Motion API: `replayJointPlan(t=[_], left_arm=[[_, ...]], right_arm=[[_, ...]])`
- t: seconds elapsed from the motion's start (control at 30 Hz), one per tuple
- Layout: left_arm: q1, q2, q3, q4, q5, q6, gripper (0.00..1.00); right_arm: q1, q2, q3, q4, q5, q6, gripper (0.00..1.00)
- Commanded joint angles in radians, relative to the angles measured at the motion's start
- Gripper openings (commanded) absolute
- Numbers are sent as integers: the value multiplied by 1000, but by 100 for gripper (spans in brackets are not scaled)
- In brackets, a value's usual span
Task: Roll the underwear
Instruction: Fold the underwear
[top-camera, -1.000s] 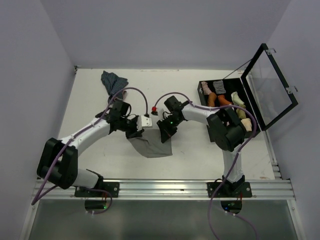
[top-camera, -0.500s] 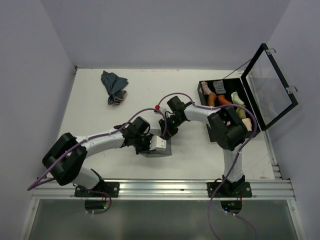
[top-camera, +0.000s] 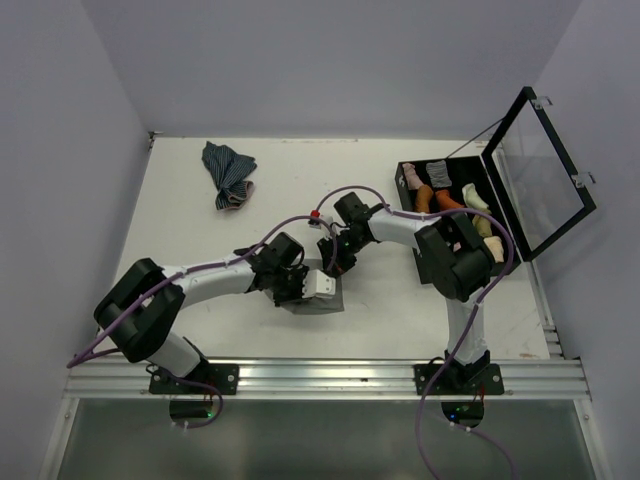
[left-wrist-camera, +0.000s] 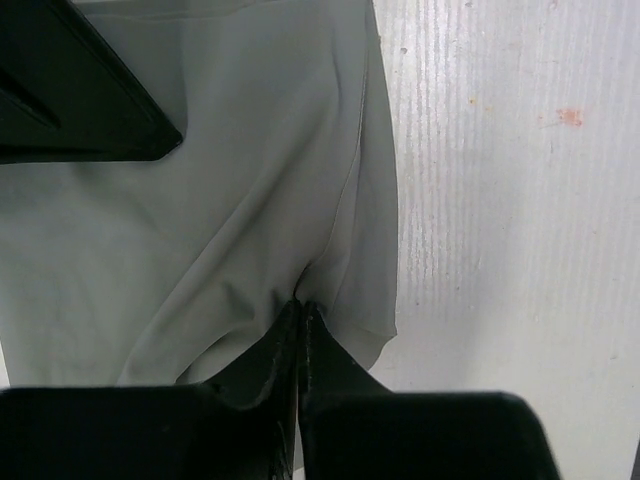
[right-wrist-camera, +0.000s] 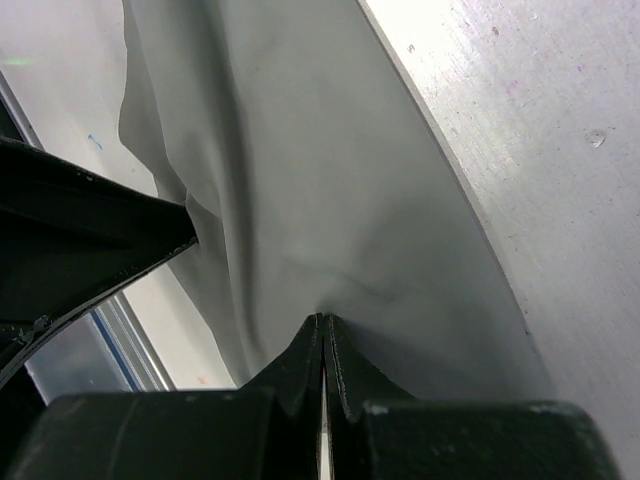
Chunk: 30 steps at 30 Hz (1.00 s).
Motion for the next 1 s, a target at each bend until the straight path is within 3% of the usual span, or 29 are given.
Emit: replayJointPlan(t=[0.0, 0.47, 0.57, 0.67, 0.73, 0.87, 0.9, 0.97], left_arm=[[-9, 1, 31, -42, 53, 1, 0], [-42, -53, 85, -137, 120, -32, 0], [-49, -39, 82, -140, 120, -32, 7], [-51, -22, 76, -136, 113, -39, 9], [-51, -14, 74, -126, 114, -44, 4], [-52, -10, 77, -125, 117, -56, 6], [-52, -11, 77, -126, 123, -53, 0], [-54, -19, 82, -129, 133, -56, 0]], right_arm=[[3, 6, -22, -1, 49, -2, 1], [3, 9, -19, -6, 54, -2, 1], [4, 9, -17, -7, 52, -2, 1], [4, 6, -16, -9, 54, -2, 1], [4, 6, -17, -12, 54, -4, 1], [4, 3, -20, -15, 54, -8, 0], [4, 2, -20, -15, 54, -7, 0], [4, 3, -19, -17, 55, -7, 0]])
